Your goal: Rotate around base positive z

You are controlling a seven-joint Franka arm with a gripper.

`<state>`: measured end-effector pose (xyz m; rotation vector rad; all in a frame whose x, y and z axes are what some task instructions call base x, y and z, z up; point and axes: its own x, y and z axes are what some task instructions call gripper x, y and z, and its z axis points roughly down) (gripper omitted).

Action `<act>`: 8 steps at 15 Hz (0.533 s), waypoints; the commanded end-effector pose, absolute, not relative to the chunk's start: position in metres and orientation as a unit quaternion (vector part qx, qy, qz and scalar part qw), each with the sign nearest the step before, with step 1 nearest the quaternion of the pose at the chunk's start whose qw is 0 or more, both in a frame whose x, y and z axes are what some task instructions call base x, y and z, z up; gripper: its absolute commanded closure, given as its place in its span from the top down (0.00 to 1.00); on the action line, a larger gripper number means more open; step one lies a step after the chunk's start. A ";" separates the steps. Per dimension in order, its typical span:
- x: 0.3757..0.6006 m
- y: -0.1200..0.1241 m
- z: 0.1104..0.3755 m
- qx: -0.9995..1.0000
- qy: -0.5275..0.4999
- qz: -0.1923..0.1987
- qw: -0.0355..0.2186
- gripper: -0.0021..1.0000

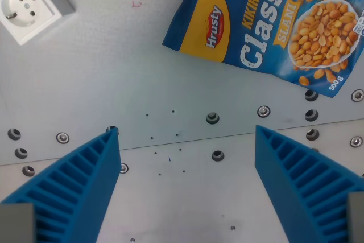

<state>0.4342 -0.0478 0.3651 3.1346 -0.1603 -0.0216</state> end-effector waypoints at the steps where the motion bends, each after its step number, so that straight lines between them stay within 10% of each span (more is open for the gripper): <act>1: 0.434 -0.048 0.368 0.999 -0.044 -0.004 0.002 1.00; 8: 0.434 -0.048 0.368 1.000 0.002 -0.003 0.002 1.00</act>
